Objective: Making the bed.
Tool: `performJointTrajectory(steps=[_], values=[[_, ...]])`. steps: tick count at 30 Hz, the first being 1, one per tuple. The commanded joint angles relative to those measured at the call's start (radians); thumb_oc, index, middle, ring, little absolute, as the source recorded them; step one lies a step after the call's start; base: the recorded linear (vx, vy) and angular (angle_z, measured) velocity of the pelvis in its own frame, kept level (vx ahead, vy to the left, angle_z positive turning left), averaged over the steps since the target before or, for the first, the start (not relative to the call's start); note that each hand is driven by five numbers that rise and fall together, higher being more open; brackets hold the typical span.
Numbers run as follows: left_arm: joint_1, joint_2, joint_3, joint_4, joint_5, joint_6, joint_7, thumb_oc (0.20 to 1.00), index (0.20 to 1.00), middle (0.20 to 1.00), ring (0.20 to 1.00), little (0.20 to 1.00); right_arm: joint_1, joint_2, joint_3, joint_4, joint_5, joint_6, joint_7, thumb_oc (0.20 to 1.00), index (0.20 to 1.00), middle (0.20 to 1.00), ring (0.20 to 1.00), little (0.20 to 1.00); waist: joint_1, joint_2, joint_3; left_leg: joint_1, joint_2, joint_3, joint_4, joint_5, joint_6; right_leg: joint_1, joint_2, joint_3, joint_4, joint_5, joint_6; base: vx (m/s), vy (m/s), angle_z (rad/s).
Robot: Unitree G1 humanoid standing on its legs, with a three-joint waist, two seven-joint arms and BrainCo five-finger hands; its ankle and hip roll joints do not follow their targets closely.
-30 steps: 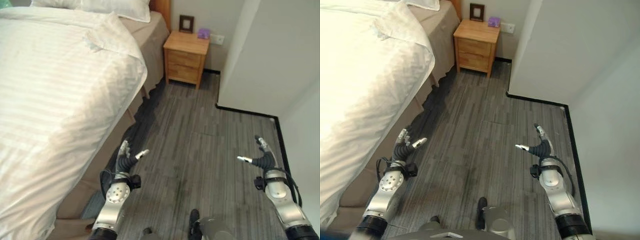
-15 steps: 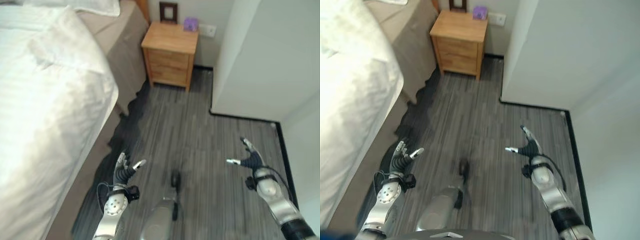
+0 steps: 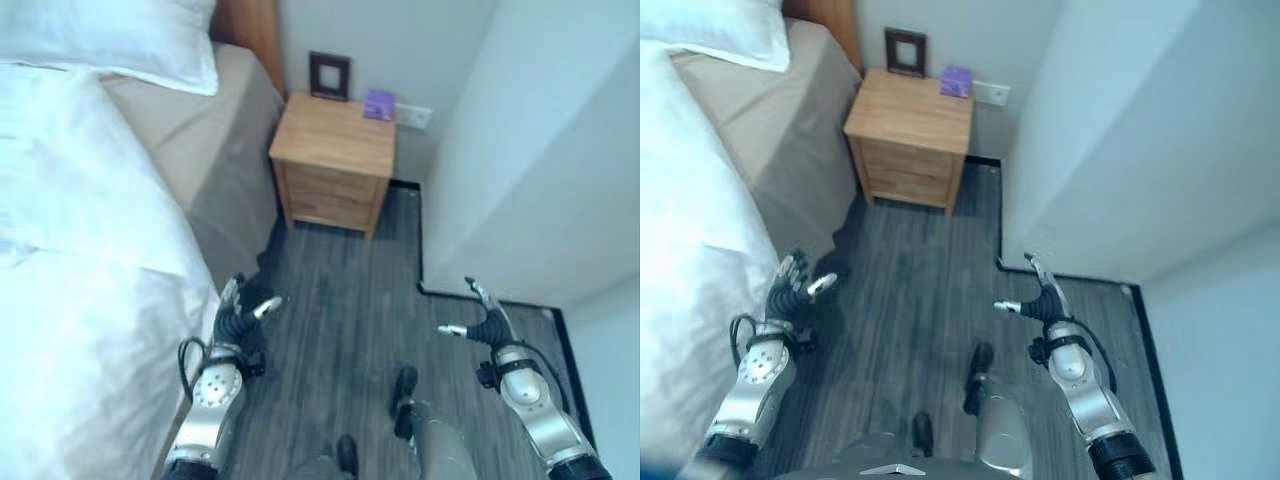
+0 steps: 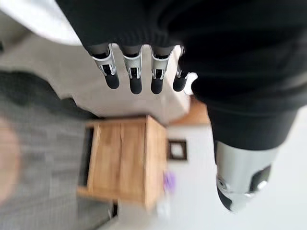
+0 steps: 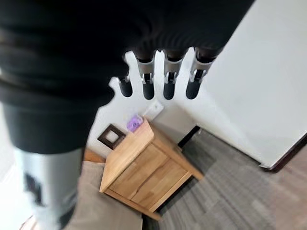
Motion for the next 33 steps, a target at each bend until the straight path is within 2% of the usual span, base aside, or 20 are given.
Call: performJointTrajectory(steps=[1, 4, 7, 8, 9, 12, 13, 15, 16, 17, 18, 19, 21, 23, 25, 26, 27, 28, 30, 33], values=[[0.054, 0.043, 0.018, -0.037, 0.07, -0.05, -0.01, 1.0, 1.0, 1.0, 1.0, 1.0, -0.025, 0.01, -0.021, -0.008, -0.024, -0.037, -0.003, 1.0, 1.0, 1.0, 1.0, 1.0, 0.022, -0.048, -0.039, 0.071, 0.281, -0.043, -0.033, -0.057, -0.133, 0.175, -0.126, 0.111, -0.024, 0.043, 0.186, 0.81, -0.364, 0.56], [0.076, 0.003, 0.019, -0.033, 0.032, -0.054, 0.002, 1.0, 1.0, 1.0, 1.0, 1.0, -0.033, -0.017, -0.01, 0.001, -0.037, -0.039, 0.002, 1.0, 1.0, 1.0, 1.0, 1.0, 0.001, -0.009, -0.057, 0.04, 0.348, -0.064, 0.089, 0.034, -0.161, 0.184, -0.081, 0.136, 0.039, 0.024, 0.145, 0.5, -0.306, 0.4], [0.087, -0.009, 0.016, -0.054, 0.003, -0.058, -0.011, 1.0, 1.0, 1.0, 1.0, 1.0, -0.048, -0.044, -0.006, -0.006, 0.0, -0.056, 0.003, 1.0, 1.0, 1.0, 1.0, 1.0, 0.007, 0.0, -0.055, -0.08, 0.38, -0.099, 0.359, 0.205, -0.159, 0.267, -0.033, 0.119, -0.012, -0.02, 0.074, 0.3, -0.288, 0.32], [0.087, -0.009, 0.016, -0.053, 0.003, -0.058, -0.011, 1.0, 1.0, 1.0, 1.0, 1.0, -0.048, -0.044, -0.006, -0.006, 0.0, -0.056, 0.003, 1.0, 1.0, 1.0, 1.0, 1.0, 0.006, 0.0, -0.056, -0.082, 0.38, -0.1, 0.36, 0.206, -0.159, 0.266, -0.034, 0.118, -0.013, -0.02, 0.074, 0.34, -0.385, -0.5], [0.076, -0.008, 0.011, -0.067, -0.002, -0.061, -0.009, 1.0, 1.0, 1.0, 1.0, 1.0, -0.061, -0.068, -0.011, -0.013, 0.011, -0.058, -0.001, 1.0, 1.0, 1.0, 1.0, 1.0, 0.024, -0.016, -0.029, -0.17, 0.38, -0.1, 0.534, 0.228, -0.131, 0.335, -0.019, 0.116, -0.045, -0.047, 0.042, 0.36, -0.361, -0.69], [0.048, -0.012, 0.004, -0.095, -0.017, -0.071, -0.007, 1.0, 1.0, 1.0, 1.0, 1.0, -0.095, -0.103, -0.015, -0.003, 0.003, -0.042, -0.004, 1.0, 1.0, 1.0, 1.0, 1.0, 0.06, -0.038, 0.011, -0.306, 0.334, -0.058, 0.615, 0.125, -0.116, 0.414, -0.028, 0.112, -0.086, -0.074, 0.041, 0.32, -0.246, -0.55], [0.047, -0.013, 0.004, -0.095, -0.017, -0.071, -0.007, 1.0, 1.0, 1.0, 1.0, 1.0, -0.096, -0.103, -0.015, -0.002, 0.004, -0.042, -0.004, 1.0, 1.0, 1.0, 1.0, 1.0, 0.06, -0.037, 0.012, -0.308, 0.334, -0.059, 0.619, 0.123, -0.115, 0.414, -0.027, 0.112, -0.085, -0.074, 0.042, 0.18, -0.05, -0.34], [0.05, -0.024, 0.001, -0.121, -0.02, -0.083, -0.019, 1.0, 1.0, 1.0, 1.0, 1.0, -0.107, -0.12, -0.018, 0.006, -0.004, -0.038, 0.0, 1.0, 1.0, 1.0, 1.0, 1.0, 0.078, -0.032, 0.009, -0.374, 0.238, 0.038, 0.449, 0.048, -0.094, 0.456, -0.028, 0.102, -0.091, -0.102, 0.057, 0.36, -0.054, -0.58], [0.055, -0.027, 0.0, -0.125, -0.016, -0.084, -0.024, 1.0, 1.0, 1.0, 1.0, 1.0, -0.106, -0.121, -0.018, 0.007, -0.007, -0.039, -0.001, 1.0, 1.0, 1.0, 1.0, 1.0, 0.077, -0.028, 0.001, -0.379, 0.219, 0.096, 0.377, 0.058, -0.083, 0.471, -0.018, 0.093, -0.09, -0.116, 0.061, 0.31, -0.037, -0.36], [0.056, -0.027, 0.0, -0.125, -0.016, -0.084, -0.024, 1.0, 1.0, 1.0, 1.0, 1.0, -0.105, -0.121, -0.017, 0.007, -0.007, -0.039, -0.001, 1.0, 1.0, 1.0, 1.0, 1.0, 0.078, -0.029, 0.001, -0.375, 0.217, 0.098, 0.37, 0.061, -0.082, 0.471, -0.02, 0.094, -0.09, -0.117, 0.061, 0.37, -0.072, 0.29], [0.061, -0.028, 0.002, -0.13, -0.014, -0.082, -0.029, 1.0, 1.0, 1.0, 1.0, 1.0, -0.109, -0.119, -0.016, 0.005, -0.022, -0.039, -0.002, 1.0, 1.0, 1.0, 1.0, 1.0, 0.073, -0.019, -0.014, -0.376, 0.204, 0.225, 0.313, 0.065, -0.08, 0.506, 0.012, 0.085, -0.081, -0.165, 0.057, 0.33, -0.095, 0.48], [0.06, -0.027, 0.003, -0.132, -0.014, -0.081, -0.03, 1.0, 1.0, 1.0, 1.0, 1.0, -0.111, -0.118, -0.018, 0.003, -0.029, -0.039, -0.006, 1.0, 1.0, 1.0, 1.0, 1.0, 0.068, -0.021, -0.018, -0.373, 0.213, 0.293, 0.308, 0.071, -0.071, 0.512, 0.019, 0.069, -0.07, -0.174, 0.052, 0.35, -0.094, 0.29], [0.065, -0.026, 0.005, -0.138, -0.013, -0.079, -0.035, 1.0, 1.0, 1.0, 1.0, 1.0, -0.113, -0.116, -0.016, -0.001, -0.042, -0.036, -0.007, 1.0, 1.0, 1.0, 1.0, 1.0, 0.072, -0.026, -0.023, -0.363, 0.22, 0.343, 0.302, 0.061, -0.059, 0.522, 0.025, 0.051, -0.04, -0.188, 0.051, 0.27, -0.018, 0.17], [0.082, -0.017, 0.003, -0.133, -0.019, -0.075, -0.036, 1.0, 1.0, 1.0, 1.0, 1.0, -0.13, -0.087, 0.002, -0.009, -0.08, -0.035, 0.0, 1.0, 1.0, 1.0, 1.0, 1.0, 0.096, -0.042, -0.042, -0.286, 0.158, 0.297, 0.166, 0.04, -0.01, 0.49, 0.028, 0.014, 0.192, -0.211, 0.107, 0.46, 0.072, 0.58], [0.075, -0.003, -0.008, -0.127, 0.002, -0.064, -0.028, 1.0, 1.0, 1.0, 1.0, 1.0, -0.144, -0.077, 0.013, -0.017, -0.106, -0.04, 0.009, 1.0, 1.0, 1.0, 1.0, 1.0, 0.076, -0.048, -0.031, -0.226, 0.134, 0.279, 0.101, 0.028, 0.021, 0.394, -0.012, 0.011, 0.423, -0.115, 0.233, 0.23, 0.071, 0.43], [0.074, -0.004, -0.007, -0.127, 0.003, -0.063, -0.027, 1.0, 1.0, 1.0, 1.0, 1.0, -0.146, -0.077, 0.014, -0.016, -0.107, -0.04, 0.009, 1.0, 1.0, 1.0, 1.0, 1.0, 0.075, -0.05, -0.031, -0.226, 0.129, 0.278, 0.097, 0.028, 0.025, 0.388, -0.018, 0.012, 0.433, -0.118, 0.239, 0.13, 0.002, 0.4], [0.063, 0.003, -0.013, -0.123, 0.005, -0.066, -0.02, 1.0, 1.0, 1.0, 1.0, 1.0, -0.156, -0.072, 0.018, -0.017, -0.109, -0.04, 0.006, 1.0, 1.0, 1.0, 1.0, 1.0, 0.06, -0.045, -0.026, -0.205, 0.13, 0.26, 0.066, 0.033, 0.035, 0.328, -0.023, 0.041, 0.546, -0.088, 0.263, 0.09, -0.052, 0.79], [0.059, 0.009, -0.015, -0.127, 0.009, -0.065, -0.013, 1.0, 1.0, 1.0, 1.0, 1.0, -0.162, -0.072, 0.016, -0.02, -0.112, -0.042, 0.003, 1.0, 1.0, 1.0, 1.0, 1.0, 0.048, -0.033, -0.02, -0.185, 0.144, 0.246, 0.036, 0.045, 0.033, 0.275, -0.018, 0.065, 0.633, -0.065, 0.269, 0.08, -0.168, 0.82], [0.054, 0.019, -0.011, -0.141, 0.006, -0.072, -0.012, 1.0, 1.0, 1.0, 1.0, 1.0, -0.166, -0.084, 0.007, -0.042, -0.114, -0.046, 0.002, 1.0, 1.0, 1.0, 1.0, 1.0, 0.034, -0.015, -0.023, -0.175, 0.167, 0.216, -0.023, 0.106, 0.019, 0.232, -0.029, 0.099, 0.651, -0.054, 0.269, 0.11, -0.227, 0.83], [0.051, 0.035, -0.013, -0.166, -0.019, -0.081, -0.019, 1.0, 1.0, 1.0, 1.0, 1.0, -0.157, -0.1, -0.011, -0.062, -0.118, -0.045, -0.009, 1.0, 1.0, 1.0, 1.0, 1.0, 0.021, -0.006, -0.029, -0.18, 0.19, 0.147, -0.046, 0.137, -0.013, 0.233, -0.094, 0.183, 0.528, -0.093, 0.195, 0.16, -0.362, 1.1]])
